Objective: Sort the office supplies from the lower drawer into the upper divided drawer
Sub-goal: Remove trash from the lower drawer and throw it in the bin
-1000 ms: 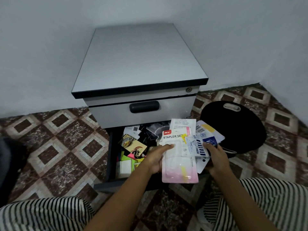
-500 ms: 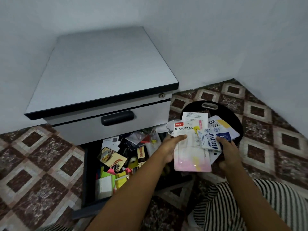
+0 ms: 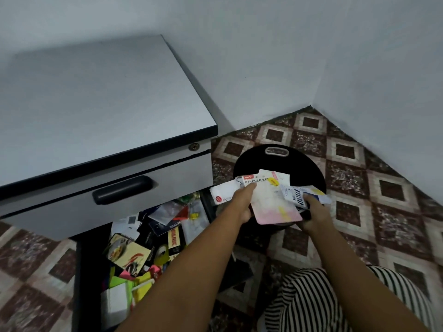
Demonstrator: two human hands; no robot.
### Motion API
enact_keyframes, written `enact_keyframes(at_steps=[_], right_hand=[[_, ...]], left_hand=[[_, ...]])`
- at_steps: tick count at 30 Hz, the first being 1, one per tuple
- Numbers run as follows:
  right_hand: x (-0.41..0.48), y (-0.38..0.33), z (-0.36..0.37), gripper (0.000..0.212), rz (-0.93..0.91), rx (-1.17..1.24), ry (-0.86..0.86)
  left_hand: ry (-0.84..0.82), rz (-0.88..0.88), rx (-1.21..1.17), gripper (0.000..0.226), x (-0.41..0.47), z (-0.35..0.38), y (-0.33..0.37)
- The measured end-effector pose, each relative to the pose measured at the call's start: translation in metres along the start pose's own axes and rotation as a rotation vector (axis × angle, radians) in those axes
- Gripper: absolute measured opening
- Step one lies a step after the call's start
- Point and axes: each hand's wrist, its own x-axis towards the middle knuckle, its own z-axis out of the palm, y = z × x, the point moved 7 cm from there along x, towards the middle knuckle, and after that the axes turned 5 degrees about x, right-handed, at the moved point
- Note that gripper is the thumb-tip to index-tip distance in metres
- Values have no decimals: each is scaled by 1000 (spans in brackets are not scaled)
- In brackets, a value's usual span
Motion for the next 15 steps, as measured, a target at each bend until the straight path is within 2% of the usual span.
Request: enact_keyframes(at_steps=[4,7,9,15], right_hand=[[-7,-2,11,39,100,70,-51],[-9,-4,11,50,134,25,-34],[-8,-2,12,56,137,16,-29],[0,3,20,39,104,-56,-31]], left_hand=[[-36,-91,-25,33,1,5,-1],[-47,-146,51,60,2,0,-6],[-67,-160,65,61,2,-2,-8],[-88,-123,76,54,0,-19,-11]])
